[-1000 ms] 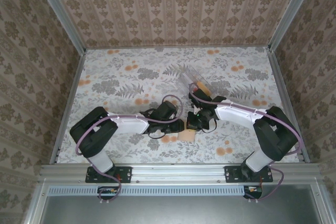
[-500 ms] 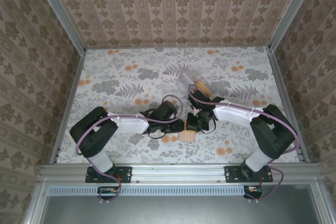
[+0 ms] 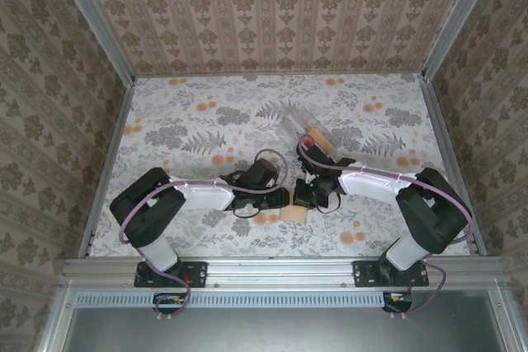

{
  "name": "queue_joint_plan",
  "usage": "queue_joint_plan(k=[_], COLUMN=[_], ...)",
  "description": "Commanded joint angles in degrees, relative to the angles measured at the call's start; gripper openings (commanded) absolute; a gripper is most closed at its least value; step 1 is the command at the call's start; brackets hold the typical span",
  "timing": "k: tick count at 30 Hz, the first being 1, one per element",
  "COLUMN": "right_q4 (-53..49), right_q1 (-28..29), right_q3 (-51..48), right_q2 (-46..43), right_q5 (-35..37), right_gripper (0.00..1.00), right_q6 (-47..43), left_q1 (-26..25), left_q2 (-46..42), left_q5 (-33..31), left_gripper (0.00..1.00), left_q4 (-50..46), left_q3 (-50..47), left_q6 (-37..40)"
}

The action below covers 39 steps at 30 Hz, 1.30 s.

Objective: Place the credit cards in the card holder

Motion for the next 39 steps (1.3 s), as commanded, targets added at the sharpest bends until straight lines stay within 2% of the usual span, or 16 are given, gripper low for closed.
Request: queue_joint_plan(k=[1,5,9,13,16,21,25,39], right_q4=[-2.99,-0.79,-3.44,-5.88,-7.93,-7.65,-10.38,-2.83], right_q1=[0.51,0.68,0.36,-0.35,-1.25,-2.21,-2.17,-2.03], right_q3=[-5.89,-2.78,2.61,3.38,1.86,-0.45,-0.57,-1.61], right_q2=[3.43,-1.82,-8.41,-13.06,-13.79,-11.38,-8.11,-4.89], right_q5=[4.04,1.88,2.58,4.35,7.41,8.11,9.46,3.64], right_gripper=[0.00,0.09,0.28,0.32,0.32,0.18,0.11,0.10], right_q6=[2.52,0.84,-1.11,-1.73,-1.00,0.14,0.89,1.50], left_q1=[-0.56,-0.61,-0.62,-0.56,-0.63,-0.55,-0.58,-0.56], left_q2=[1.27,1.24,1.24,1.33,1.33,1.29,1.25,1.42], left_q5=[0.52,0.55,0.37,0.39,0.37,0.72,0.74,0.99], left_gripper=[0.31,0.31,0.31,0.31,0.31,0.31,0.31,0.31], left_q4=[-0.70,-1.07,-1.32,-1.14,-0.95,-0.93,-0.84,-0.67], left_q3=[-0.36,-0.16,-0.16,-0.07,-0.07,-0.17,-0.17,0.10], left_q6=[-0.75,-0.48,-0.49,-0.57,-0.58,-0.49,-0.47,-0.54])
